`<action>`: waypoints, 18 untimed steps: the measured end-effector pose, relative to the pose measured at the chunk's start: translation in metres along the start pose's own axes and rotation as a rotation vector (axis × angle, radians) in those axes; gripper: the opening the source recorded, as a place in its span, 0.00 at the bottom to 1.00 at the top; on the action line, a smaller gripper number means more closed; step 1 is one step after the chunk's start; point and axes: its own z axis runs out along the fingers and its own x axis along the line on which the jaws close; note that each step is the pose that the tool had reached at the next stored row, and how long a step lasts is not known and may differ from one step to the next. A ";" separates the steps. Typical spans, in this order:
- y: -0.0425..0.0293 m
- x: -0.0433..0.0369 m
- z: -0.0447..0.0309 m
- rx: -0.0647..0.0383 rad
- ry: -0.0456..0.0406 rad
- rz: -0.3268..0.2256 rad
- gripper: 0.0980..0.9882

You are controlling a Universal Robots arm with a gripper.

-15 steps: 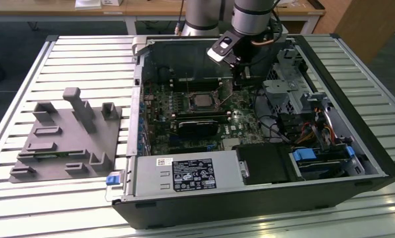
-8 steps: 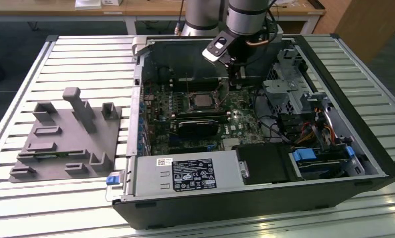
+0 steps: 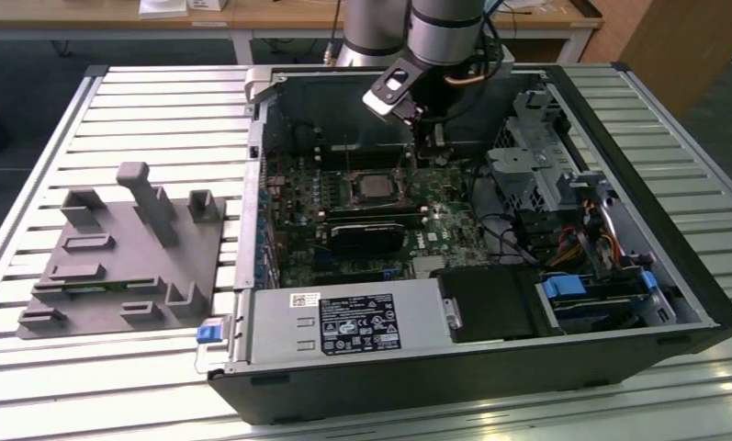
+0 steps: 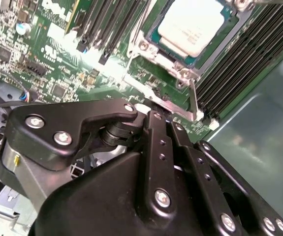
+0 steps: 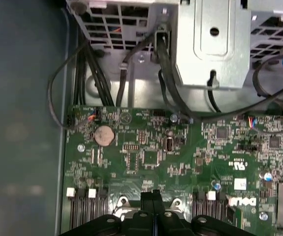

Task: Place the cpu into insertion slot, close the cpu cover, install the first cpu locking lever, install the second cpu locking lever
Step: 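Close the cpu cover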

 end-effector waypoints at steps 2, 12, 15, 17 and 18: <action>-0.0031 0.0001 0.0000 0.000 0.0000 0.000 0.01; -0.0190 0.0005 0.0001 0.000 0.0000 0.000 0.01; -0.0233 0.0007 0.0008 0.000 0.0002 0.000 0.01; -0.0263 0.0008 0.0019 0.000 0.0000 0.000 0.01; -0.0275 0.0008 0.0025 0.000 0.0001 0.000 0.01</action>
